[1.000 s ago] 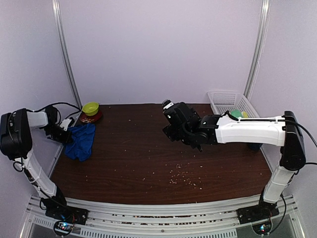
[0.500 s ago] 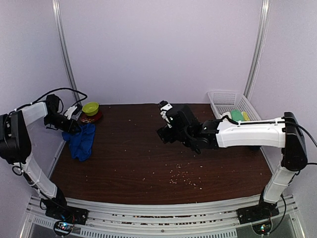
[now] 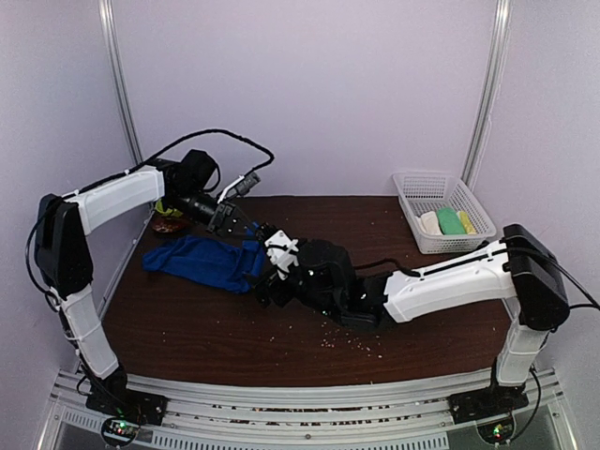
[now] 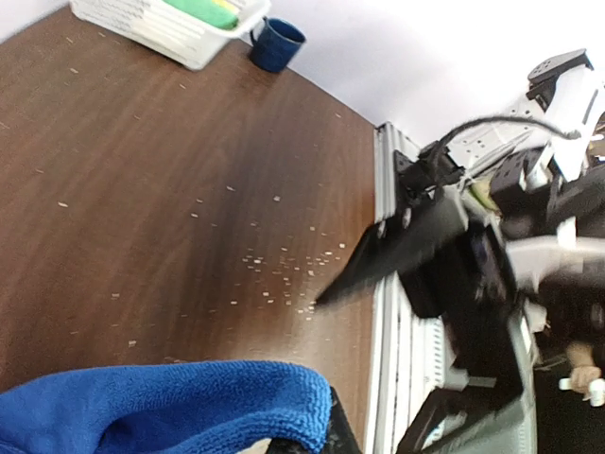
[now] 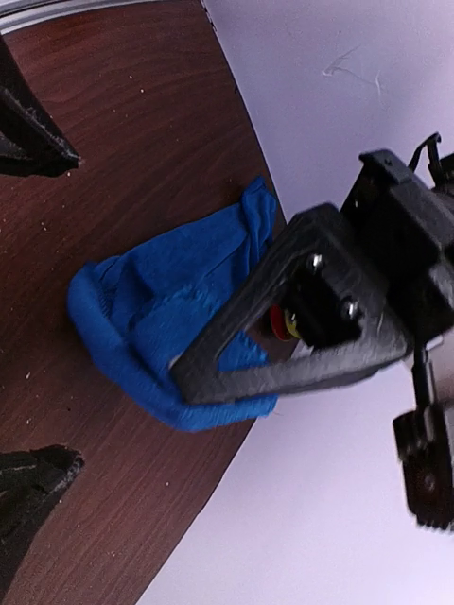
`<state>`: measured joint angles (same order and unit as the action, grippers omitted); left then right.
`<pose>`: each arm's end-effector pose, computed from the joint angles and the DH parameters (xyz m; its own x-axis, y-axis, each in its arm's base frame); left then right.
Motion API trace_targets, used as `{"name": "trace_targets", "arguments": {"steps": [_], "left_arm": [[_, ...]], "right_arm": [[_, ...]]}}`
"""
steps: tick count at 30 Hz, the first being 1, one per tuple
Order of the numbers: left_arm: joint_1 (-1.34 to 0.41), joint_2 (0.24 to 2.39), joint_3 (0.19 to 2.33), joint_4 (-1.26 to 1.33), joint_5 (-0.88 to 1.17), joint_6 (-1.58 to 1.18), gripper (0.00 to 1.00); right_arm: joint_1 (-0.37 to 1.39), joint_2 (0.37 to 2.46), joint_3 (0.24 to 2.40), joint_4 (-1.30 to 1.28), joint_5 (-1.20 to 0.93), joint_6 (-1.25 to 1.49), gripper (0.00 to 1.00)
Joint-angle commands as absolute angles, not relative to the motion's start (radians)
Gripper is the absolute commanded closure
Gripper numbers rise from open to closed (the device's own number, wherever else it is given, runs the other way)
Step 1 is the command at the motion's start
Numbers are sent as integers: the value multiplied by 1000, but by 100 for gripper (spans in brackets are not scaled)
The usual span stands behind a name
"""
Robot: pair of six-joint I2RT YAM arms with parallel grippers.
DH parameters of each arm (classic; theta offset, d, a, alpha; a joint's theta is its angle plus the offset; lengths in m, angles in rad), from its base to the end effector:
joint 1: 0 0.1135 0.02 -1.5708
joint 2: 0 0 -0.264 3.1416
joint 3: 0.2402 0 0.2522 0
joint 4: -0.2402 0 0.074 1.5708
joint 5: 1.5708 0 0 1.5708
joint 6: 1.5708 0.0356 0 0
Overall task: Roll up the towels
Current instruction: Move the towel to the center of the board, then pass from the left arm to the right
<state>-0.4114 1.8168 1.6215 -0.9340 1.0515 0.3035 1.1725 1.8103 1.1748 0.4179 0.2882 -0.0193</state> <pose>0.3317 -0.1785 0.2980 -0.6299 0.4366 -0.6424 0.7615 0.1844 -0.6213 0.1726 0.3841 0.2495 -0.0687 -0.2111 -0.9751 -0.7775 0.6237 -0.0802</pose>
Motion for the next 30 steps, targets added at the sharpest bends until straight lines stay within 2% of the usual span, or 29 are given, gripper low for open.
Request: {"name": "trace_targets", "arguments": {"steps": [1, 7, 11, 13, 18, 20, 21, 23, 27, 30], "left_arm": [[-448, 1880, 1645, -908, 1177, 268, 100], [-473, 1924, 1649, -896, 1182, 275, 100], [-488, 1947, 1646, -896, 1166, 295, 100], [-498, 1961, 1647, -900, 1161, 309, 100], [-499, 1985, 1678, -929, 1160, 327, 100], [-500, 1985, 1687, -930, 1165, 327, 99], [-499, 1985, 1691, -930, 1167, 326, 99], [-500, 1985, 1701, -930, 1175, 323, 99], [-501, 1989, 1723, -948, 1178, 337, 98], [-503, 1999, 1742, -982, 1180, 366, 98]], "right_arm": [[1195, 1900, 1207, 563, 401, -22, 0], [1227, 2016, 1298, 551, 721, -61, 0], [1224, 2026, 1242, 650, 759, -106, 2], [1221, 2021, 1226, 667, 760, -125, 10], [1215, 1987, 1166, 714, 725, -149, 40], [1213, 1982, 1152, 728, 704, -161, 56], [1212, 1982, 1151, 732, 693, -167, 59], [1210, 1984, 1150, 738, 666, -174, 58], [1207, 1987, 1164, 732, 620, -165, 31], [1204, 2009, 1199, 707, 628, -161, 27]]}}
